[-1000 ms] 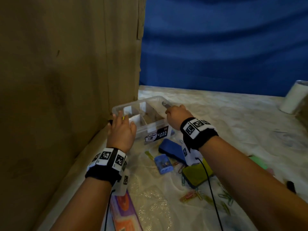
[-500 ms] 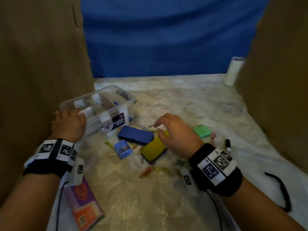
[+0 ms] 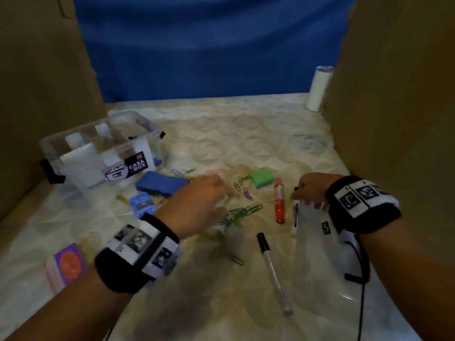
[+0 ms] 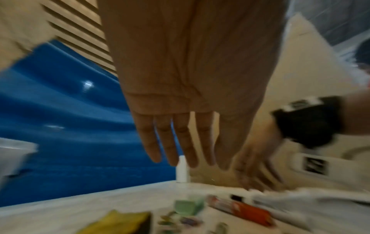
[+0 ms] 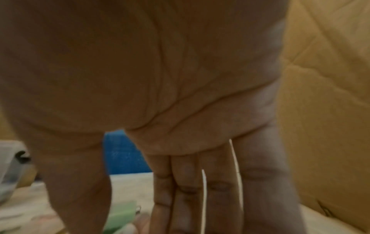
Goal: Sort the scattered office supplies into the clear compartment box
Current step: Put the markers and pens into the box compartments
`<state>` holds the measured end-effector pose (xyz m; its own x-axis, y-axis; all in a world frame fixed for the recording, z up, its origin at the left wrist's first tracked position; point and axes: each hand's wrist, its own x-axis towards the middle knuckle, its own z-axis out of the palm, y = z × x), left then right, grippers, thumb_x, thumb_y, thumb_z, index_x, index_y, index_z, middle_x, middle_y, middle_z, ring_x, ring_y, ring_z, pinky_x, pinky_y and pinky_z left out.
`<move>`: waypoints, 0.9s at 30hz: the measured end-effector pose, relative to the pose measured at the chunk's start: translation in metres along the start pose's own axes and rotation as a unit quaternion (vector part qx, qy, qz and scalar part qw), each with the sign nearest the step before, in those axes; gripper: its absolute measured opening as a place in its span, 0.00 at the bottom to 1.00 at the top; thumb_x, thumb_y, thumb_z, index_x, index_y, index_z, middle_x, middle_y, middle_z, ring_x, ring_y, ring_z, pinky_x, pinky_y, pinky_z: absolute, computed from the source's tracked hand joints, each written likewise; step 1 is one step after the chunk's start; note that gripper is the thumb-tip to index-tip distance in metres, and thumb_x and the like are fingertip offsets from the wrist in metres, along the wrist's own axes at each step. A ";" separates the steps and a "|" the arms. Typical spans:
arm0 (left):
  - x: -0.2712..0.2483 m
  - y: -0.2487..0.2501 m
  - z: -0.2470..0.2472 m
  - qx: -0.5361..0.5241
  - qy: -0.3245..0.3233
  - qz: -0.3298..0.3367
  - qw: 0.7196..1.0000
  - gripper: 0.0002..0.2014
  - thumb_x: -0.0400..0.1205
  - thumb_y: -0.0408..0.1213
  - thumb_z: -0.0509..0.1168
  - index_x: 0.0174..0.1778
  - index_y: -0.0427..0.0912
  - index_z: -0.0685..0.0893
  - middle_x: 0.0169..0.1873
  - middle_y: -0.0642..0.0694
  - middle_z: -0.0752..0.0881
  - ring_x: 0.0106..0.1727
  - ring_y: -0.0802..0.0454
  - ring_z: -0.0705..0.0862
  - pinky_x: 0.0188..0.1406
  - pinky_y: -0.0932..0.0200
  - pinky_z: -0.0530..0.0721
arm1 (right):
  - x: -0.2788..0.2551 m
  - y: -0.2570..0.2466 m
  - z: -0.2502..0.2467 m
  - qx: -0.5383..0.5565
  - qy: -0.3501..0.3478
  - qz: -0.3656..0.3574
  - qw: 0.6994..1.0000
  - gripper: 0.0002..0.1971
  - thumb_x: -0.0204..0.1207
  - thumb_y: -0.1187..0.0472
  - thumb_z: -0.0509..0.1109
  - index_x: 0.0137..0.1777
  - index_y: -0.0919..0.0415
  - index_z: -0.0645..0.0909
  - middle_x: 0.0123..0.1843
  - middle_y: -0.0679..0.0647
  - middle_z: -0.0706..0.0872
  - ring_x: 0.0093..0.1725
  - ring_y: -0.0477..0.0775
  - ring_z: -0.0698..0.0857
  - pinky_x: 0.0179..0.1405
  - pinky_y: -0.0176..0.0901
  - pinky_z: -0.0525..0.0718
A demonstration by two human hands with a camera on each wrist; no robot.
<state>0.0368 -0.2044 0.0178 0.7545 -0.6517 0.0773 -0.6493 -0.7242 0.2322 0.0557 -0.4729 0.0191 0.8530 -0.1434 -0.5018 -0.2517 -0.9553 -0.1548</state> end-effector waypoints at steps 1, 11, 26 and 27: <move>0.003 0.014 0.009 0.010 -0.034 0.034 0.999 0.16 0.82 0.42 0.64 0.66 0.55 0.78 0.63 0.53 0.77 0.65 0.51 0.75 0.60 0.55 0.77 | 0.004 0.001 0.001 -0.004 -0.012 0.002 1.000 0.20 0.82 0.49 0.63 0.41 0.66 0.81 0.39 0.59 0.86 0.33 0.56 0.83 0.28 0.39 0.78; 0.007 0.081 0.064 0.084 -0.159 0.172 0.969 0.11 0.80 0.36 0.60 0.57 0.44 0.82 0.51 0.42 0.80 0.51 0.38 0.81 0.40 0.46 0.80 | 0.028 -0.008 0.016 -0.024 -0.034 0.006 0.999 0.11 0.74 0.52 0.69 0.38 0.59 0.82 0.47 0.59 0.89 0.50 0.61 0.89 0.55 0.48 0.87; -0.008 0.025 0.020 0.029 -0.071 0.028 0.997 0.10 0.80 0.41 0.64 0.57 0.50 0.80 0.57 0.52 0.78 0.52 0.49 0.82 0.47 0.47 0.82 | 0.048 -0.017 0.019 0.218 0.045 0.053 0.974 0.28 0.83 0.51 0.57 0.76 0.67 0.55 0.63 0.70 0.78 0.50 0.67 0.84 0.38 0.49 0.83; -0.011 0.016 0.014 0.027 -0.046 0.014 0.998 0.10 0.81 0.42 0.64 0.57 0.52 0.80 0.57 0.54 0.78 0.53 0.51 0.81 0.47 0.48 0.83 | 0.050 -0.020 0.021 0.188 0.036 0.055 0.980 0.30 0.83 0.50 0.57 0.77 0.68 0.54 0.67 0.70 0.77 0.52 0.67 0.83 0.40 0.49 0.81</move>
<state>0.0168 -0.2124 0.0067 0.7256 -0.6881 -0.0061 -0.6763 -0.7148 0.1779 0.0931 -0.4559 -0.0208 0.8380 -0.2718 -0.4731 -0.4831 -0.7726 -0.4119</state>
